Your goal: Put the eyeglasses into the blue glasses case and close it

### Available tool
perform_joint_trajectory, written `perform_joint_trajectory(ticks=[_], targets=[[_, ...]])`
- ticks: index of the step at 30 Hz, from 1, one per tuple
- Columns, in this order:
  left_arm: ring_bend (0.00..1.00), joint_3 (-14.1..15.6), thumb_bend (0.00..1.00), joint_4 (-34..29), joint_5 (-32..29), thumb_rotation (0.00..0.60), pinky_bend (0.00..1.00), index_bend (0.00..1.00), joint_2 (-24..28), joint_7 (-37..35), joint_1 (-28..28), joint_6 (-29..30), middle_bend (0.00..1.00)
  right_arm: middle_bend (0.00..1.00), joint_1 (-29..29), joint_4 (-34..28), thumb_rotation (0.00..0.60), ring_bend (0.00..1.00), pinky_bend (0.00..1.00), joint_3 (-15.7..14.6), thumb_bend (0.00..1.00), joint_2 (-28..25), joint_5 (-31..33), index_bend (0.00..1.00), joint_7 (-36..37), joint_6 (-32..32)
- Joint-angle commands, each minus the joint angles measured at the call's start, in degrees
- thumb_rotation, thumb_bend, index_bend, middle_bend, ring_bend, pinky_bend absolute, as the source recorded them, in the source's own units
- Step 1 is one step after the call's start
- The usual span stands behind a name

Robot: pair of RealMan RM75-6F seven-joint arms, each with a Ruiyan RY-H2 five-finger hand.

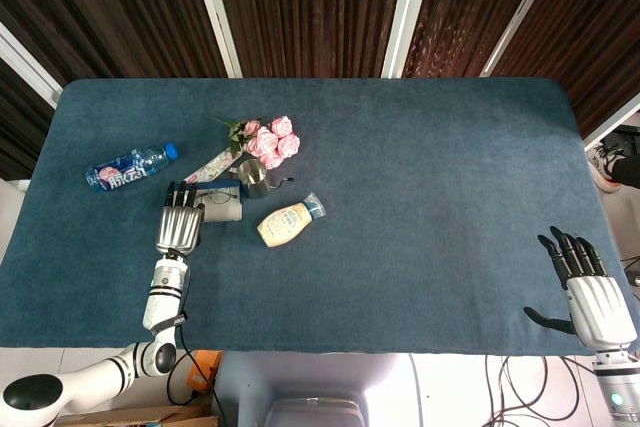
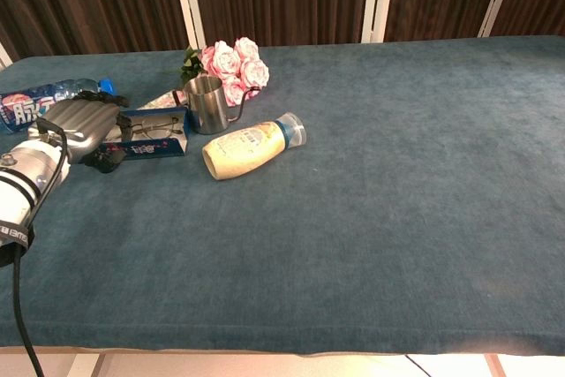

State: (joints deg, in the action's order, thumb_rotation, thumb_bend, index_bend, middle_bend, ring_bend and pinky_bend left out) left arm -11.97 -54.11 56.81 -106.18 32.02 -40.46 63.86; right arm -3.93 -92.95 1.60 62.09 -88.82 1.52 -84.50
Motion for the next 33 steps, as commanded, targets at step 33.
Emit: perform_joint_trajectory(ticks=[33], targets=[[0.01, -6.06, 0.52, -17.82, -11.16, 0.600, 0.00, 0.68, 12.94, -2.00, 1.08, -5.33, 0.13, 0.00, -0.39, -0.20, 0.600, 0.00, 0.00, -0.27, 0.18, 0.82, 0.20, 0.00, -2.19, 1.07]])
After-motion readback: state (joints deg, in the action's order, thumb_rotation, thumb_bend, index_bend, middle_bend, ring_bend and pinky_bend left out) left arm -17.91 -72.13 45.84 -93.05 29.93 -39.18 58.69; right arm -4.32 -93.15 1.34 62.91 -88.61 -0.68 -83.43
